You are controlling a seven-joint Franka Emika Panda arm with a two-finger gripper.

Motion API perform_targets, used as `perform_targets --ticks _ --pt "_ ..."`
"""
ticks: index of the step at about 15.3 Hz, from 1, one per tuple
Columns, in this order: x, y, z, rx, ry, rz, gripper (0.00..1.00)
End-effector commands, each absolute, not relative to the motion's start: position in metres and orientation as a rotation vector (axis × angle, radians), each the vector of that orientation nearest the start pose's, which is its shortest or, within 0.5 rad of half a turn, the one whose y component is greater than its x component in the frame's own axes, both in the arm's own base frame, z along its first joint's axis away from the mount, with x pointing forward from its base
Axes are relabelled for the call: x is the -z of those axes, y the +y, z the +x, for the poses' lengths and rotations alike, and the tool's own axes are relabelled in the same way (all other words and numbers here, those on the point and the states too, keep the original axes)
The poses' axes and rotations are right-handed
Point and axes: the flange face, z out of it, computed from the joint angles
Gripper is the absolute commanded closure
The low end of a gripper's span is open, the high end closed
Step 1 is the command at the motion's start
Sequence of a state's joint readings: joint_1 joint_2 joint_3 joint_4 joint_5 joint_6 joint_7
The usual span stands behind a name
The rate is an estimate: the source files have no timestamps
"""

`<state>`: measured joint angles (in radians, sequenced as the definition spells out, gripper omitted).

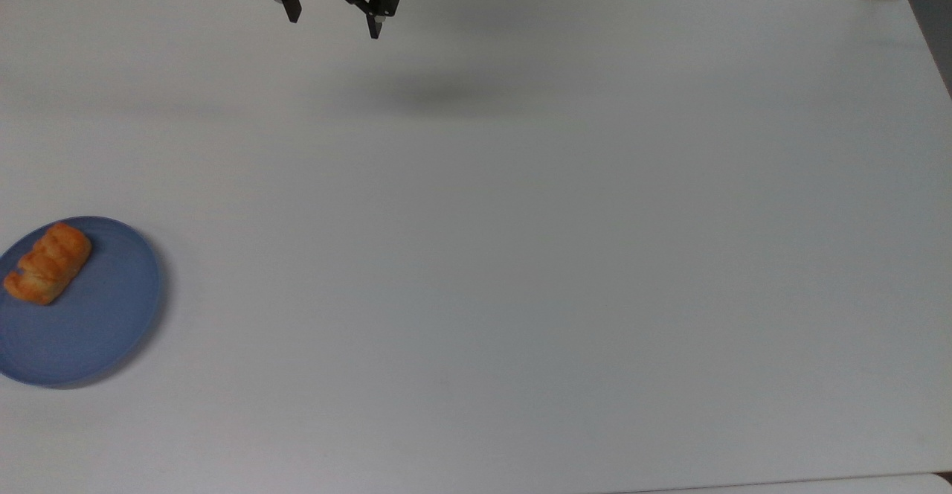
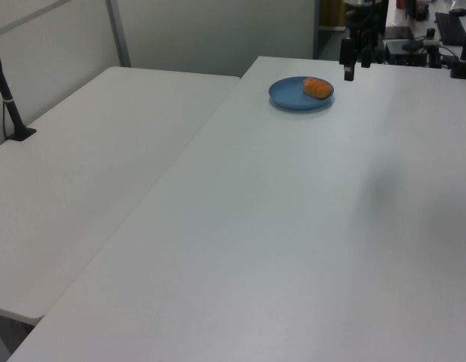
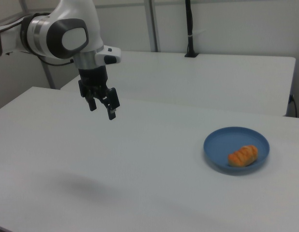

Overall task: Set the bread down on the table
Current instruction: 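Move the gripper over the orange bread roll on the blue plate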

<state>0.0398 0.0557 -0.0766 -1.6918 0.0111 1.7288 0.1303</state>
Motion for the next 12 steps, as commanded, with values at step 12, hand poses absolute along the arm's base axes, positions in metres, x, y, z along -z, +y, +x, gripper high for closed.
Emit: perform_targets --ticks 12 --pt "-0.55 -0.089 0.625 0.039 0.389 -3.126 0.0"
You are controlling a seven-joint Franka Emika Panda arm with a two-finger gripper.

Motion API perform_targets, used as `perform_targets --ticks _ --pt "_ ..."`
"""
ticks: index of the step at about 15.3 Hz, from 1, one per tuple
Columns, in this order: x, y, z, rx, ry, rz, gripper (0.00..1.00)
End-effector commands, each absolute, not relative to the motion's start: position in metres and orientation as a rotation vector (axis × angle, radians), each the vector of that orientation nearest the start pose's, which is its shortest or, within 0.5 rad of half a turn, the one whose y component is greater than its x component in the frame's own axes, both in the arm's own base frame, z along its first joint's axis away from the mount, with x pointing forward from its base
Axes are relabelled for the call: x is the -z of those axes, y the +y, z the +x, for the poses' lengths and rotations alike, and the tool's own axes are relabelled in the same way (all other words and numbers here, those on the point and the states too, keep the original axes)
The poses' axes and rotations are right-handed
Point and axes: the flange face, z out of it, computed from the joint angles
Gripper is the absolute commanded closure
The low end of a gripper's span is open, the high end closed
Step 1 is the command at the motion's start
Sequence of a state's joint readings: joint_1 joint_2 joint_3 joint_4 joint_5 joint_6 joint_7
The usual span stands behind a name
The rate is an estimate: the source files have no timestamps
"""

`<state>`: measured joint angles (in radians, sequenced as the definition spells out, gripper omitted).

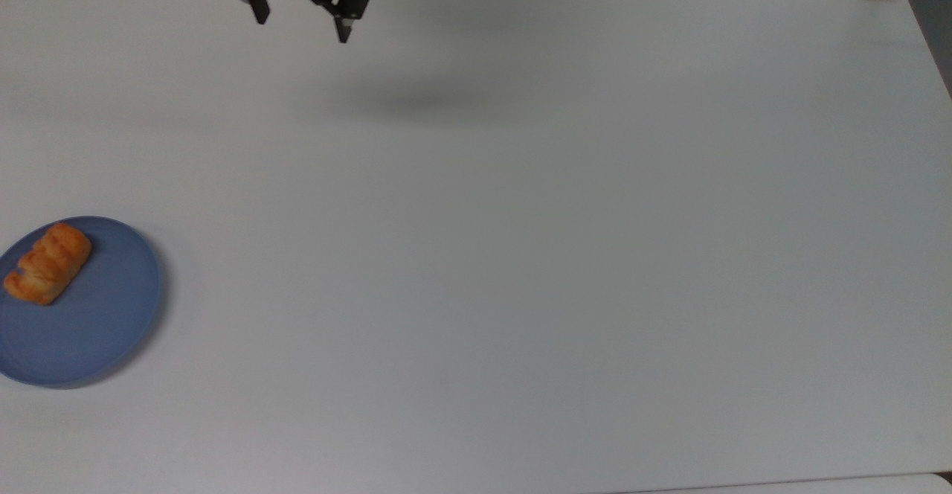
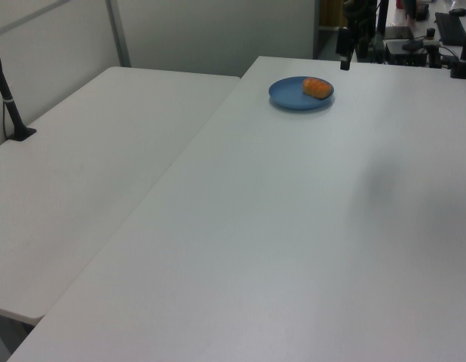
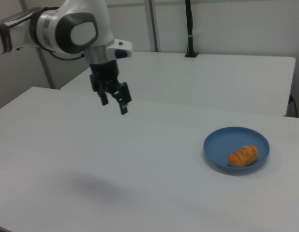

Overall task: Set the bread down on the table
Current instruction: 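Move the gripper over the orange bread roll on the blue plate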

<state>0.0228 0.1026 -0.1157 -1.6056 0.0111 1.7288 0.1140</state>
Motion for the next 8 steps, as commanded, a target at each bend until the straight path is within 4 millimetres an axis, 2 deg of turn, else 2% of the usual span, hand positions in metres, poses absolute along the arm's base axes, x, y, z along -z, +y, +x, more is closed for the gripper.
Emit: perform_targets --ticks 1,3,7,8 --pt "-0.542 -0.106 0.638 0.051 0.43 -3.129 0.0" --pt "-0.526 -0.146 0.661 0.146 0.568 -3.127 0.0" --pt "-0.481 -0.214 0.689 0.434 0.847 -3.08 0.0" --pt "-0.469 -0.236 0.695 0.533 0.946 -3.049 0.0"
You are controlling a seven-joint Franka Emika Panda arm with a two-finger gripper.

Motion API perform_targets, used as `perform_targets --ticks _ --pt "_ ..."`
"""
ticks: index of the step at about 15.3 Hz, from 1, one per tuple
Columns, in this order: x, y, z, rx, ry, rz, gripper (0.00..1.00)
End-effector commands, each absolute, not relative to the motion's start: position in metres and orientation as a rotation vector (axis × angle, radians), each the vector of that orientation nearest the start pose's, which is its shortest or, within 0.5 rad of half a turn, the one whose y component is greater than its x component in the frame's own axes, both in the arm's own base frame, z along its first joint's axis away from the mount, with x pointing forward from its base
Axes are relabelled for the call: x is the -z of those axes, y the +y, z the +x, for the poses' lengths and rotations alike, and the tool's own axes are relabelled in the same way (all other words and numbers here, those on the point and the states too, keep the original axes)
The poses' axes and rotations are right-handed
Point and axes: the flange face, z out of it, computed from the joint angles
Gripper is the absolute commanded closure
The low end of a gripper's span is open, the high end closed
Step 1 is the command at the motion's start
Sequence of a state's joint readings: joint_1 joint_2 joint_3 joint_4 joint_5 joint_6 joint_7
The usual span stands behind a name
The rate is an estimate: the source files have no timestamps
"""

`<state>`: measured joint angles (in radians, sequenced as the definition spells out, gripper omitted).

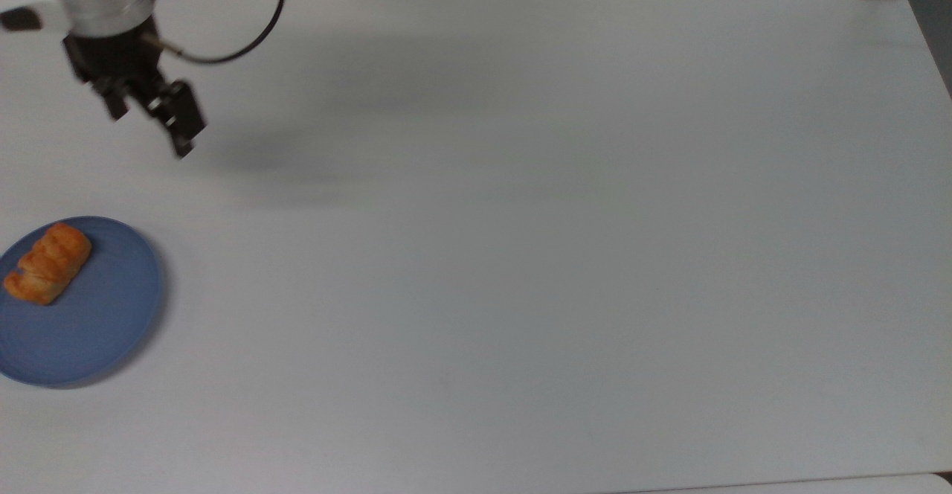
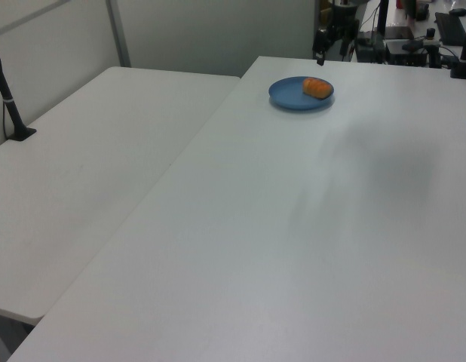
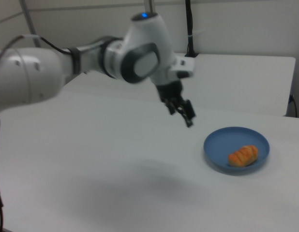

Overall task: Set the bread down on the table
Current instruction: 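Move the gripper over the orange bread roll on the blue plate, then lower the gripper and close it on the bread roll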

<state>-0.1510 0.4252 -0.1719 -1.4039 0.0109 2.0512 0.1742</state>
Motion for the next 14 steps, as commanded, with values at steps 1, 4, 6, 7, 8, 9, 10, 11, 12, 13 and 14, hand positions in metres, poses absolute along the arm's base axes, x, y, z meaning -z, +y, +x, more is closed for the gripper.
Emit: perform_targets --ticks 1,4,6,7,8,9,10,11,12,13,14 --pt "-0.461 -0.252 0.697 0.601 1.016 -3.023 0.0" --pt "-0.416 -0.277 0.711 0.771 1.109 -2.977 0.0" --pt "-0.397 -0.29 0.717 0.848 1.124 -2.965 0.0" --pt "-0.388 -0.296 0.721 0.876 1.148 -2.952 0.0" --pt "-0.382 -0.303 0.724 0.907 1.169 -2.943 0.0" --pt "-0.374 -0.305 0.725 0.922 1.172 -2.944 0.0" --pt "-0.372 -0.308 0.725 0.948 1.171 -2.941 0.0" --pt "-0.363 -0.309 0.727 0.962 1.166 -2.942 0.0" --pt "-0.363 -0.309 0.727 0.974 1.159 -2.944 0.0" --pt "-0.36 -0.309 0.727 0.97 1.153 -2.952 0.01" --pt "-0.355 -0.309 0.728 0.964 1.15 -2.957 0.01"
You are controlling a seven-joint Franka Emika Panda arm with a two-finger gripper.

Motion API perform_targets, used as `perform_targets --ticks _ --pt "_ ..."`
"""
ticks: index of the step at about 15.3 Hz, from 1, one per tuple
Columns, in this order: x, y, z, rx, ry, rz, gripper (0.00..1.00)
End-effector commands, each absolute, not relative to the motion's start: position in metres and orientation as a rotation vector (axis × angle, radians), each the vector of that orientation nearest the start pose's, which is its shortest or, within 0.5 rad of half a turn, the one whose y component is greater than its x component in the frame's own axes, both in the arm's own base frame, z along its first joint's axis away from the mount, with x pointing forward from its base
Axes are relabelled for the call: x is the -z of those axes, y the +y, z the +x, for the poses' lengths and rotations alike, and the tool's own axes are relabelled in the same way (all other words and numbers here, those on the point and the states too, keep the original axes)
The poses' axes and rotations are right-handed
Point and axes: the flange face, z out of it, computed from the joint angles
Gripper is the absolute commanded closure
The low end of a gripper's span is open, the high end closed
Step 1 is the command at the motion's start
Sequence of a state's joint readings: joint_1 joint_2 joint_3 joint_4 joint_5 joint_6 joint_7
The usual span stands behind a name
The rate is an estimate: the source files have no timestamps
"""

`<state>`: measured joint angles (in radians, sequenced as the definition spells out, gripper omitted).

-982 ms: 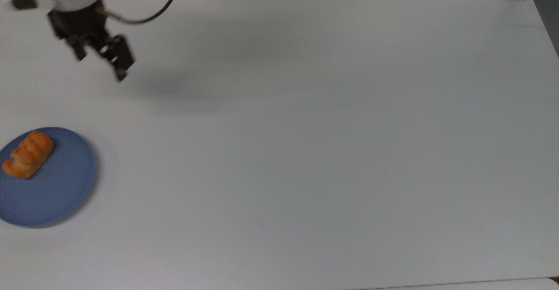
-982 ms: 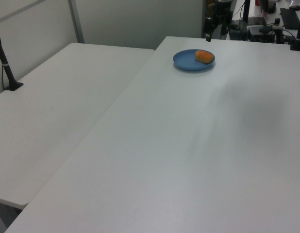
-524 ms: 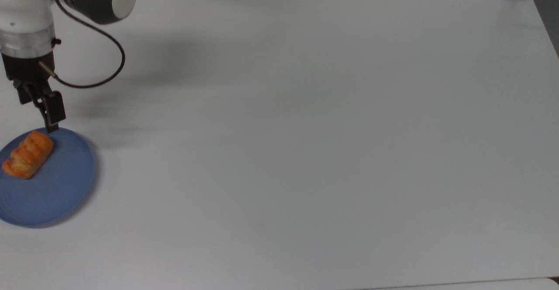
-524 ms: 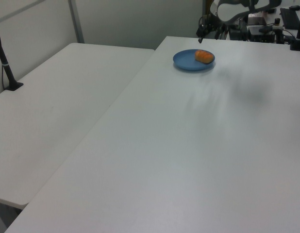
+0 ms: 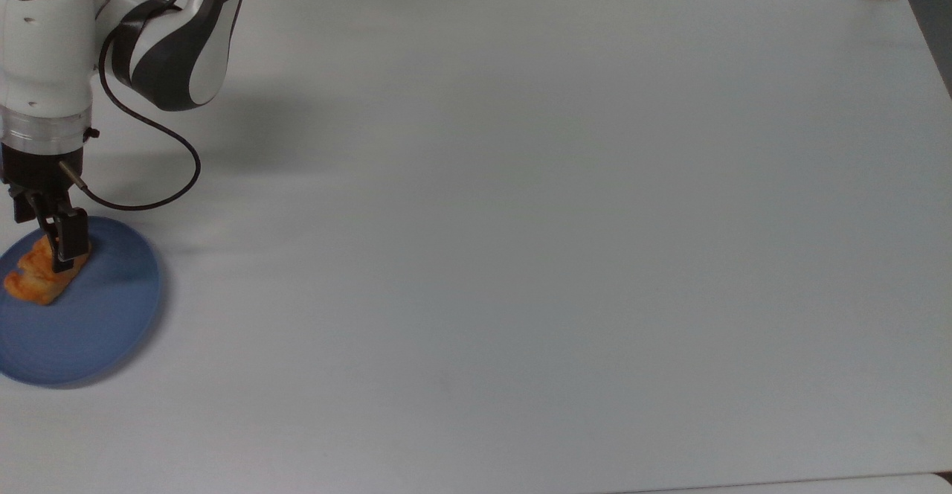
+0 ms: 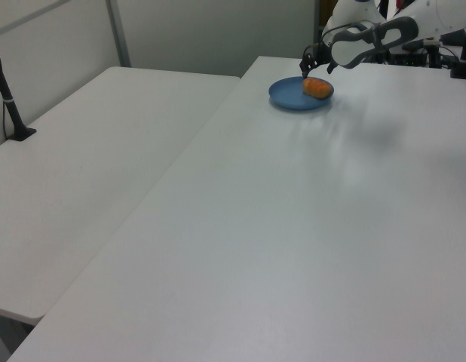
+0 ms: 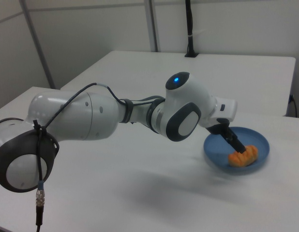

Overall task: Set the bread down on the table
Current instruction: 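Lower the gripper and close it on the bread roll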

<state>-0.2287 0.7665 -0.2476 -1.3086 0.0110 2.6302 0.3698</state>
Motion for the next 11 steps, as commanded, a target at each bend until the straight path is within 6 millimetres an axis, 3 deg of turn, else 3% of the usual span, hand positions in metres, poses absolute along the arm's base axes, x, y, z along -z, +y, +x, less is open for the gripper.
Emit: perform_targets --ticks 1,9,11 --pt "-0.353 -0.309 0.728 0.969 1.149 -2.958 0.01" --pt "-0.319 -0.308 0.732 1.01 1.077 -3.001 0.03" --pt "-0.313 -0.305 0.733 0.999 1.048 -3.021 0.13"
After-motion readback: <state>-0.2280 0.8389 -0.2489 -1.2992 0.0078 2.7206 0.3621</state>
